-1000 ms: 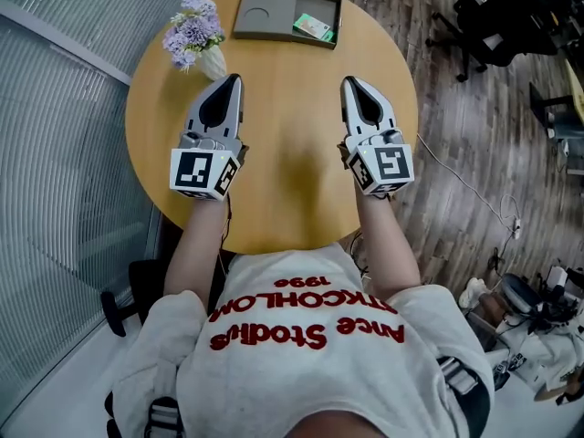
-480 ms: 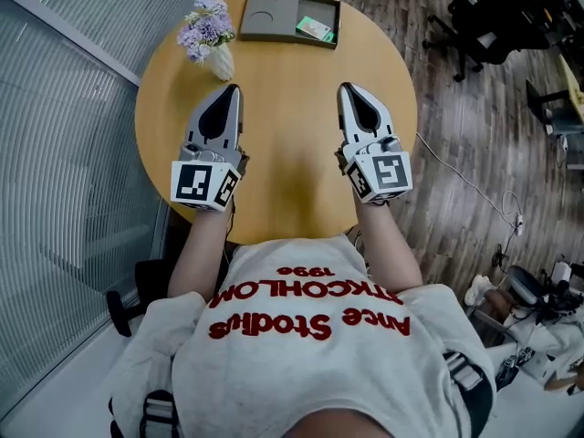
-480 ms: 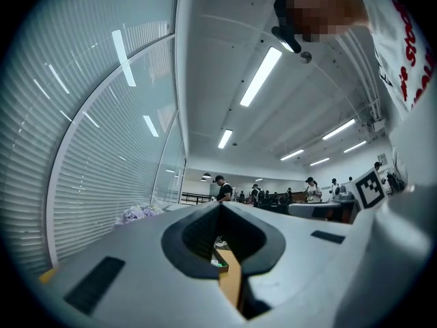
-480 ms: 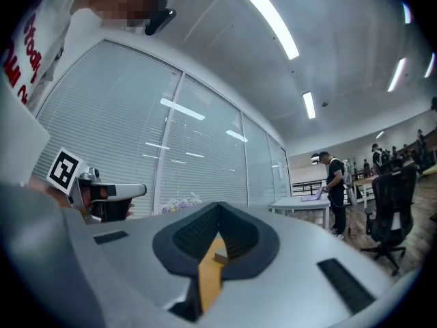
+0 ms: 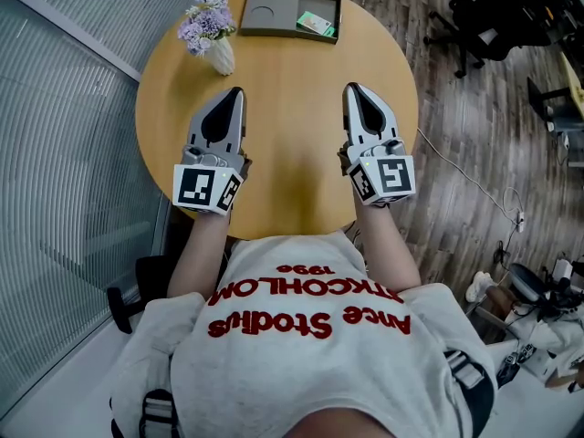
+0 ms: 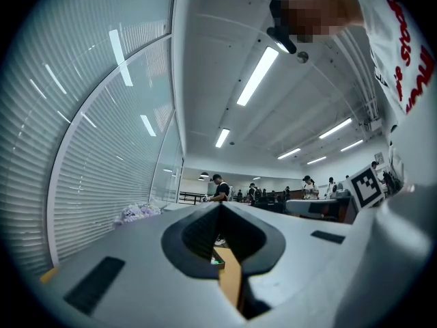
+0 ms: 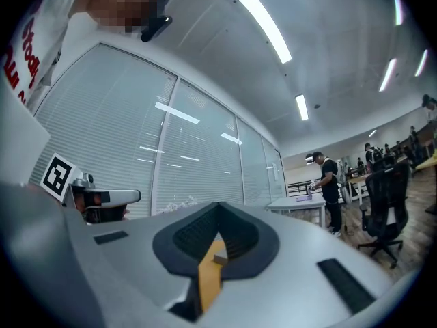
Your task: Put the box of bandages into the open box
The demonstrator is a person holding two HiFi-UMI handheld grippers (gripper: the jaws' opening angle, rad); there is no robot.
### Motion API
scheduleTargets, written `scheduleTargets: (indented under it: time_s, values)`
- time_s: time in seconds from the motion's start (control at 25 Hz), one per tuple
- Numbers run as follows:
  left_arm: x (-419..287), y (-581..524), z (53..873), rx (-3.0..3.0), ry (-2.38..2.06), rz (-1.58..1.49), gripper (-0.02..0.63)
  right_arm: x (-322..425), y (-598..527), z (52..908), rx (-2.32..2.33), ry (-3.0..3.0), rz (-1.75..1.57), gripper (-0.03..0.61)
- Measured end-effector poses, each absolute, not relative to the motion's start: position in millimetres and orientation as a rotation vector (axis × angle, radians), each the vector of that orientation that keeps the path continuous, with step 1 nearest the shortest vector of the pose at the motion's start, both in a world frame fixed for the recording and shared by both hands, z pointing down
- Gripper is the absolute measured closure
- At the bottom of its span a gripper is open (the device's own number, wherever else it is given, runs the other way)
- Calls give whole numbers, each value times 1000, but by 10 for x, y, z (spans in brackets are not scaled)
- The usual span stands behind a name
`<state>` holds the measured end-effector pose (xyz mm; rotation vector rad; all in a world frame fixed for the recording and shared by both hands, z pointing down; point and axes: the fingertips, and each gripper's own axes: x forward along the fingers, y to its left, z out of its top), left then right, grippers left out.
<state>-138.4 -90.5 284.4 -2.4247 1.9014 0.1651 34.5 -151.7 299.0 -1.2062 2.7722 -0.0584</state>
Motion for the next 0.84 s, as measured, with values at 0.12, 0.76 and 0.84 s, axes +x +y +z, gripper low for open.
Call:
scheduleTargets:
  time_s: [0.12,0.76,0.84]
  values:
    - [-1368,-904,2819,-2421,1901,171,611,388,-1509,2970,-1214,2772,-55,572]
    - [-1375,-895,2823,-2430,1903,179,611,372,-1466,2934,-1204,2785,-47,572]
    - [-1386,-896,2829,-2430,1903,178,611,358,-1472,2937,-1203,2787,-41,572]
